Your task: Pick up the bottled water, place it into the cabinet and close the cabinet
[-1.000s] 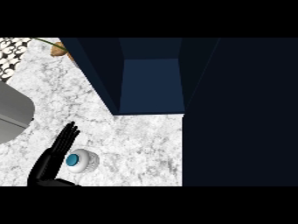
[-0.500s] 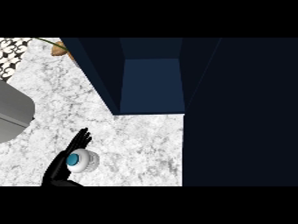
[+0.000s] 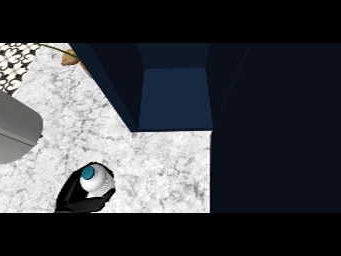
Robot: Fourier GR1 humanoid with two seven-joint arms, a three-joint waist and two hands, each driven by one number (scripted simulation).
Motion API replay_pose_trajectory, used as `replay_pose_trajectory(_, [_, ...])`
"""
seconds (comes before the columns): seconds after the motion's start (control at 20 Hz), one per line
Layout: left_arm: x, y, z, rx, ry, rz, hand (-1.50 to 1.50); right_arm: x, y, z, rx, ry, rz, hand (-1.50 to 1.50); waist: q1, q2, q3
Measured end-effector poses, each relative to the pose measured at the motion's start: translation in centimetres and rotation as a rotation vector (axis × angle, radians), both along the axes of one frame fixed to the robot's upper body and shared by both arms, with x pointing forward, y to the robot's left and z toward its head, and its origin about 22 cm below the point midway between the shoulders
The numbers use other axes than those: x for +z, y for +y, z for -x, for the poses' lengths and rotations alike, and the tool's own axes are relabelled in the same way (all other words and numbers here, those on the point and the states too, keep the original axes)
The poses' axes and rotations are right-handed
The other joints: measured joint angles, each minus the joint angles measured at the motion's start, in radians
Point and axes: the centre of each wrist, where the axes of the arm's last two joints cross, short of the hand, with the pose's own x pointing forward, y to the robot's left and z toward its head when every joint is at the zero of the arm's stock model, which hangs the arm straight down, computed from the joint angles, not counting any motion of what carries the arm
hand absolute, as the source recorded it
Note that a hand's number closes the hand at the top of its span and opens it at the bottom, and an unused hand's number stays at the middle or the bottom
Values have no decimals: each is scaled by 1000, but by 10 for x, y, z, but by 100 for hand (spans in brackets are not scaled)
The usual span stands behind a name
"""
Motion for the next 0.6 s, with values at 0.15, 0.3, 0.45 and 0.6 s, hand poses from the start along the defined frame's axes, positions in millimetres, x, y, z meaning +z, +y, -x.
replay_pose_trajectory(0.15, [-2, 0, 0, 10, 4, 33, 150, -1, -1, 1, 3, -4, 3, -150, 0, -1, 4])
replay_pose_trajectory(0.3, [-3, -7, 0, 94, -9, 58, 150, -2, 1, -1, -4, -9, -5, -150, 6, -2, 6])
replay_pose_trajectory(0.45, [-6, -13, 2, 239, -56, 80, 150, -4, 3, 0, -6, -12, -19, -150, 6, -3, 5])
replay_pose_trajectory(0.6, [-7, -18, 3, 344, -85, 87, 150, -5, 3, 1, 0, -13, -21, -150, 5, -4, 7])
